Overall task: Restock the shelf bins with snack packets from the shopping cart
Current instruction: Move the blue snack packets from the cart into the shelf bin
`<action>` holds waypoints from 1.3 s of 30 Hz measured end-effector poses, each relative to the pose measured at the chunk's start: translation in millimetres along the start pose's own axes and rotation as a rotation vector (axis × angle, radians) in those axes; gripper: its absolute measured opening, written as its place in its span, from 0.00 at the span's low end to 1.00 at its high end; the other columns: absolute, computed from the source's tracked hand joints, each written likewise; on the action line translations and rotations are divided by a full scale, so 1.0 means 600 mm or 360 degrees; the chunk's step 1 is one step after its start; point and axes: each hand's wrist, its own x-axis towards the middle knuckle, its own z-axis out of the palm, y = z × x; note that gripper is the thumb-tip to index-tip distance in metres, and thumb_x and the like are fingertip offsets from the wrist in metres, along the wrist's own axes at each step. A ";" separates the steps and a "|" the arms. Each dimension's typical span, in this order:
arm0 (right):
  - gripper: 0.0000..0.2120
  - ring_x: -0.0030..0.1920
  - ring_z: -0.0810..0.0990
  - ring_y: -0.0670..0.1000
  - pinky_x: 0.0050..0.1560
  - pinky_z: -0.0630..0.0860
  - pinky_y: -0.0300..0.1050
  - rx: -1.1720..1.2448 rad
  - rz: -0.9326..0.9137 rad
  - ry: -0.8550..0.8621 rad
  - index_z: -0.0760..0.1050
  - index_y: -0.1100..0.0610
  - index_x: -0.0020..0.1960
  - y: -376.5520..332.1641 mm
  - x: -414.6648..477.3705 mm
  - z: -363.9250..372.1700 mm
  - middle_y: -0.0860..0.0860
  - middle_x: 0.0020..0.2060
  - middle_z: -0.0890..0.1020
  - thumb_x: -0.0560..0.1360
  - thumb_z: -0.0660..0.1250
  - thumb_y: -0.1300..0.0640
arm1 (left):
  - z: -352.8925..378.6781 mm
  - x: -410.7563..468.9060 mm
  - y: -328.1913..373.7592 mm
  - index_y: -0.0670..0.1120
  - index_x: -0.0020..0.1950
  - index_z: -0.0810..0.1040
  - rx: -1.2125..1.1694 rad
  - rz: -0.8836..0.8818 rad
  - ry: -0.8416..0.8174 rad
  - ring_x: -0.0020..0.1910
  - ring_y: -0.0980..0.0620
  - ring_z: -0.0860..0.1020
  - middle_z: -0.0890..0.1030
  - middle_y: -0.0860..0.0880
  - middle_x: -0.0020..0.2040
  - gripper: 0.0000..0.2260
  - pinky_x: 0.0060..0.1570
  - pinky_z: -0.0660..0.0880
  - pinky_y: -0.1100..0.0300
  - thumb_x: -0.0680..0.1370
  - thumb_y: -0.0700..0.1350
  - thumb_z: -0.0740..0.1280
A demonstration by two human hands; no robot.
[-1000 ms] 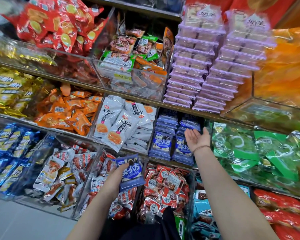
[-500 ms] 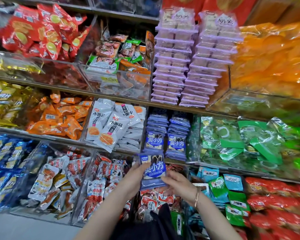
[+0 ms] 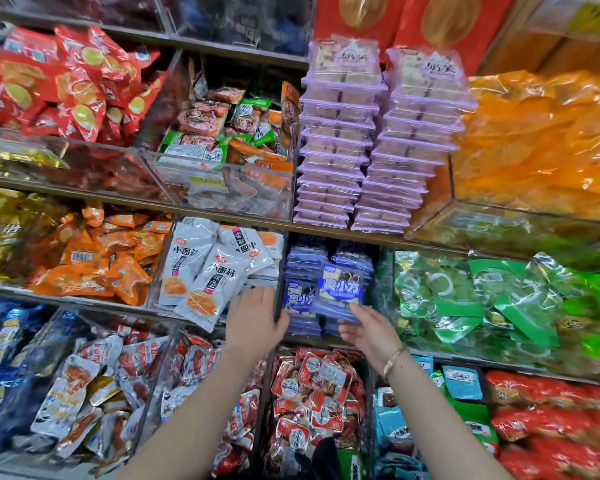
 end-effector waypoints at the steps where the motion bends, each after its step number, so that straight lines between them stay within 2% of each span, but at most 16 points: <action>1: 0.09 0.33 0.78 0.49 0.33 0.79 0.38 -0.0011 -0.0016 -0.0006 0.75 0.61 0.53 -0.011 0.013 0.010 0.55 0.36 0.79 0.77 0.63 0.57 | 0.006 0.001 -0.001 0.46 0.44 0.71 0.0007 0.0024 0.0036 0.39 0.47 0.75 0.75 0.48 0.39 0.13 0.38 0.67 0.55 0.75 0.54 0.55; 4: 0.09 0.31 0.78 0.48 0.30 0.78 0.37 0.0020 -0.0022 0.0061 0.71 0.59 0.56 -0.044 0.059 0.045 0.55 0.37 0.78 0.78 0.63 0.56 | 0.017 0.002 -0.002 0.45 0.38 0.72 -0.0050 0.0041 0.0207 0.31 0.46 0.74 0.74 0.48 0.32 0.11 0.31 0.67 0.57 0.70 0.51 0.56; 7: 0.09 0.30 0.77 0.47 0.27 0.77 0.35 0.0084 -0.0007 0.0116 0.68 0.59 0.55 -0.077 0.108 0.084 0.56 0.37 0.77 0.79 0.62 0.55 | 0.018 0.004 -0.002 0.45 0.37 0.73 -0.0072 0.0020 0.0265 0.29 0.45 0.74 0.74 0.47 0.31 0.10 0.29 0.68 0.57 0.68 0.50 0.58; 10: 0.14 0.38 0.78 0.49 0.39 0.79 0.36 0.0204 0.0026 0.0140 0.69 0.61 0.62 -0.097 0.146 0.111 0.56 0.41 0.78 0.78 0.63 0.58 | 0.020 0.004 -0.003 0.44 0.37 0.74 -0.0076 0.0030 0.0265 0.29 0.45 0.74 0.74 0.48 0.32 0.11 0.29 0.69 0.56 0.68 0.51 0.58; 12: 0.16 0.44 0.78 0.51 0.50 0.76 0.41 0.0320 0.0045 0.0192 0.69 0.67 0.63 -0.098 0.160 0.118 0.59 0.49 0.80 0.78 0.63 0.61 | 0.021 0.004 -0.004 0.44 0.37 0.75 -0.0078 0.0038 0.0287 0.28 0.46 0.74 0.74 0.48 0.32 0.11 0.28 0.69 0.57 0.68 0.50 0.58; 15: 0.19 0.53 0.80 0.54 0.53 0.77 0.41 0.0408 0.0028 0.0266 0.65 0.69 0.67 -0.089 0.164 0.125 0.61 0.55 0.78 0.77 0.62 0.66 | 0.021 0.005 -0.005 0.44 0.36 0.74 -0.0080 0.0038 0.0318 0.28 0.46 0.73 0.73 0.48 0.31 0.10 0.28 0.67 0.59 0.68 0.50 0.59; 18: 0.20 0.63 0.75 0.57 0.55 0.77 0.40 0.0457 0.0007 0.0343 0.63 0.69 0.69 -0.074 0.166 0.128 0.64 0.63 0.74 0.77 0.60 0.69 | 0.023 0.004 -0.004 0.45 0.36 0.74 -0.0083 0.0034 0.0328 0.28 0.47 0.73 0.73 0.49 0.31 0.10 0.28 0.66 0.59 0.68 0.50 0.59; 21: 0.20 0.62 0.76 0.58 0.57 0.76 0.41 0.0564 -0.0030 0.0403 0.63 0.67 0.68 -0.060 0.164 0.125 0.65 0.63 0.73 0.77 0.60 0.69 | 0.021 0.003 -0.003 0.45 0.36 0.74 -0.0084 0.0026 0.0308 0.28 0.48 0.73 0.74 0.49 0.31 0.10 0.30 0.67 0.59 0.68 0.50 0.59; 24: 0.10 0.58 0.79 0.57 0.57 0.75 0.42 0.0598 -0.0099 0.0499 0.68 0.59 0.54 -0.053 0.165 0.119 0.63 0.65 0.71 0.77 0.59 0.70 | 0.020 0.003 -0.002 0.45 0.36 0.74 -0.0092 0.0017 0.0294 0.28 0.48 0.73 0.73 0.49 0.31 0.10 0.29 0.66 0.59 0.69 0.50 0.59; 26: 0.11 0.55 0.79 0.55 0.55 0.75 0.41 0.0534 -0.0149 0.0554 0.69 0.61 0.58 -0.056 0.170 0.118 0.62 0.66 0.70 0.78 0.59 0.70 | 0.021 0.003 -0.003 0.45 0.36 0.74 -0.0097 0.0015 0.0297 0.28 0.48 0.73 0.73 0.49 0.31 0.10 0.30 0.66 0.59 0.69 0.50 0.59; 28: 0.15 0.58 0.78 0.57 0.58 0.75 0.43 0.0365 -0.0175 0.0567 0.68 0.64 0.64 -0.062 0.178 0.121 0.63 0.65 0.71 0.78 0.58 0.70 | 0.023 0.003 -0.004 0.45 0.36 0.74 -0.0099 0.0012 0.0298 0.28 0.48 0.73 0.73 0.49 0.31 0.09 0.30 0.66 0.59 0.69 0.50 0.59; 30: 0.13 0.57 0.79 0.58 0.59 0.75 0.45 0.0163 -0.0185 0.0608 0.69 0.65 0.63 -0.070 0.189 0.125 0.64 0.61 0.75 0.79 0.57 0.69 | 0.024 0.003 -0.004 0.45 0.36 0.74 -0.0096 0.0011 0.0305 0.29 0.48 0.73 0.73 0.50 0.31 0.09 0.31 0.66 0.60 0.69 0.50 0.59; 32: 0.10 0.46 0.82 0.55 0.53 0.78 0.44 -0.0051 -0.0161 0.0659 0.72 0.65 0.58 -0.078 0.200 0.128 0.61 0.48 0.80 0.79 0.58 0.66 | 0.025 0.002 -0.004 0.46 0.36 0.74 -0.0091 0.0014 0.0324 0.29 0.48 0.73 0.73 0.50 0.31 0.09 0.31 0.67 0.60 0.69 0.50 0.59; 34: 0.10 0.35 0.80 0.51 0.46 0.79 0.45 -0.0228 -0.0116 0.0702 0.72 0.64 0.59 -0.083 0.209 0.128 0.54 0.36 0.78 0.79 0.59 0.64 | 0.027 0.002 -0.005 0.46 0.36 0.73 -0.0094 0.0020 0.0348 0.29 0.49 0.73 0.73 0.50 0.31 0.09 0.31 0.67 0.60 0.69 0.50 0.59; 36: 0.10 0.30 0.78 0.50 0.42 0.80 0.48 -0.0380 -0.0086 0.0703 0.72 0.62 0.59 -0.083 0.214 0.122 0.52 0.33 0.76 0.79 0.59 0.61 | 0.029 0.003 -0.005 0.46 0.36 0.73 -0.0091 0.0021 0.0354 0.29 0.49 0.73 0.73 0.50 0.31 0.08 0.31 0.66 0.60 0.69 0.50 0.60; 39: 0.13 0.29 0.78 0.49 0.37 0.81 0.46 -0.0539 -0.0076 0.0604 0.72 0.59 0.63 -0.080 0.205 0.113 0.50 0.34 0.75 0.80 0.59 0.58 | 0.030 0.002 -0.006 0.46 0.35 0.73 -0.0091 0.0023 0.0352 0.29 0.49 0.73 0.73 0.51 0.30 0.08 0.32 0.65 0.60 0.68 0.50 0.60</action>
